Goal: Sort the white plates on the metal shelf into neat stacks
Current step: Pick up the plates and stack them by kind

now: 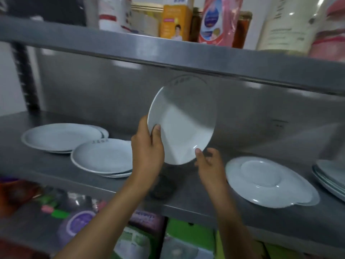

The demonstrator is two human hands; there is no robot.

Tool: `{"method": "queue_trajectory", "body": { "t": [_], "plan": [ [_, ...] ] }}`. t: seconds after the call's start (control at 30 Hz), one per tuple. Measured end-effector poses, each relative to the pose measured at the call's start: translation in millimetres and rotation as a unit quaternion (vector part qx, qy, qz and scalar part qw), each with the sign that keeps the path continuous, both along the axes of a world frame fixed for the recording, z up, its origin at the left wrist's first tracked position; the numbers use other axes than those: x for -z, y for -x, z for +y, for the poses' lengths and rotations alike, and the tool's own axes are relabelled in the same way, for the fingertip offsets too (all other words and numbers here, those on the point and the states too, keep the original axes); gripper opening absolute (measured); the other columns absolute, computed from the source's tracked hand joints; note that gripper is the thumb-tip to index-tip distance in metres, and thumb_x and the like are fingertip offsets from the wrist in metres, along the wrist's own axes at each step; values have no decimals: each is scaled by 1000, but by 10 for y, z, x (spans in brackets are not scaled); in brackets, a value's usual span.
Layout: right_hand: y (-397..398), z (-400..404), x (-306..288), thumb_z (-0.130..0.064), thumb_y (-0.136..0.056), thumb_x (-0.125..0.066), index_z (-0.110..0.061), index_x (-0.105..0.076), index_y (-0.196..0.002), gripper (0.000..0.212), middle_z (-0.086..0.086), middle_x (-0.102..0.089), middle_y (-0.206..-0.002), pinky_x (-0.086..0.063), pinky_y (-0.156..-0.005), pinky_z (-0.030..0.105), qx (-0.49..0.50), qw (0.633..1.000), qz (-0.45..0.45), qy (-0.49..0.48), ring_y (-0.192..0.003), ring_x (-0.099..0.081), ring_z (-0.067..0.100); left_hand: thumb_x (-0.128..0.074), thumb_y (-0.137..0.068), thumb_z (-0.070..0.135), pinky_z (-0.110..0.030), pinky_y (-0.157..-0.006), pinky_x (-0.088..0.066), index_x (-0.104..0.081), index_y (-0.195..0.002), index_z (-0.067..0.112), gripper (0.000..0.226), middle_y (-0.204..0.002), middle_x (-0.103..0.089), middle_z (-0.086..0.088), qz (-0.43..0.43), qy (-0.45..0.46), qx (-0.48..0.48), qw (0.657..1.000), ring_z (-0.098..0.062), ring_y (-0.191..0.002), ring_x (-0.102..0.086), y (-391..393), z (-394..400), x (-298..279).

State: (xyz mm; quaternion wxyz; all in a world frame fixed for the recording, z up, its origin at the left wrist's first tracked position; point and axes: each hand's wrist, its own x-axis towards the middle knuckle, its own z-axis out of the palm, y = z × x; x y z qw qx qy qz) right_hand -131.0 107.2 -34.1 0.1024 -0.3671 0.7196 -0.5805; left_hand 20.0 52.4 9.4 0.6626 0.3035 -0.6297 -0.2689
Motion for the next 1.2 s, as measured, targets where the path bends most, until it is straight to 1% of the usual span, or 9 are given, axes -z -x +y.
{"method": "queue_trajectory", "body": {
  "t": [0.13, 0.23, 0.33, 0.47, 0.57, 0.63, 0.77, 1.0, 1.2],
  "plan": [
    [-438, -399, -139, -17, -94, -55, -13, -57, -98, 6, 2, -59, -64, -36, -38, 22, -133, 981, -116, 81, -43, -47, 10, -47, -96, 17, -9, -63, -42, -52, -108, 23, 14, -88, -57, 19, 40, -57, -28, 997, 9, -84, -56, -532, -221, -53],
    [-704, -688, -265, -9, -93, -55, -9, -61, -92, 5, 3, -54, -60, -32, -39, 23, -190, 961, -174, 97, -41, -42, 8, -46, -95, 19, -10, -67, -47, -53, -115, 20, 21, -95, -59, 15, 44, -95, -29, 994, 3, -88, -57, -917, -400, -100],
    [-908, -1050, -379, -7, -92, -56, -11, -63, -87, 9, 3, -49, -58, -29, -38, 20, -230, 951, -188, 93, -43, -39, 8, -46, -95, 30, -31, -70, -58, -56, -109, 20, 20, -102, -63, 4, 57, -150, 25, 987, -14, -95, -63, -1311, -672, -109],
    [-1163, -1668, -532, -7, -92, -54, -13, -62, -88, 11, 3, -48, -60, -30, -34, 15, -217, 958, -183, 47, -44, -38, 9, -36, -87, 52, -49, -94, -49, -58, -116, 28, 44, -112, -64, -1, 1, -152, -46, 987, -21, -106, -59, -1876, -1004, -33],
    [-1291, -2078, -623, 2, -91, -50, -10, -57, -78, 20, 6, -43, -62, -27, -33, 15, -206, 960, -188, 15, -48, -34, 12, -35, -98, 39, -30, -99, -39, -47, -136, 20, 44, -126, -54, 6, -59, -116, -105, 986, -8, -112, -50, -2210, -1144, 66],
    [-1362, -2293, -654, 8, -90, -47, -9, -54, -74, 25, 3, -39, -61, -19, -38, 17, -218, 957, -192, 2, -48, -30, 12, -34, -102, 27, -14, -85, -30, -48, -135, 14, 38, -115, -51, 11, -108, -99, -139, 979, 4, -99, -43, -2388, -1213, 137],
    [-1423, -2678, -579, 9, -89, -49, -3, -50, -72, 21, 6, -40, -61, -18, -36, 17, -237, 958, -151, -51, -48, -31, 14, -33, -102, 27, -28, -104, -28, -40, -142, 15, 42, -142, -47, -5, -177, -106, -185, 961, -20, -130, -41, -2626, -1398, 304],
    [-1458, -3217, -343, 1, -89, -53, 1, -60, -89, 7, 8, -43, -62, -25, -33, 16, -287, 944, -19, -163, -50, -37, 13, -37, -99, 22, -43, -104, -37, -52, -126, 15, 32, -124, -57, -6, -251, -80, -206, 943, -24, -119, -48, -2772, -1633, 481],
    [-1477, -3416, -144, 0, -89, -52, -3, -59, -87, 8, 7, -43, -62, -22, -32, 17, -328, 925, -23, -190, -50, -35, 12, -40, -99, 17, -34, -112, -25, -51, -131, 7, 35, -135, -52, -11, -281, -107, -233, 925, -27, -130, -40, -2704, -1735, 486]
  ]
}}
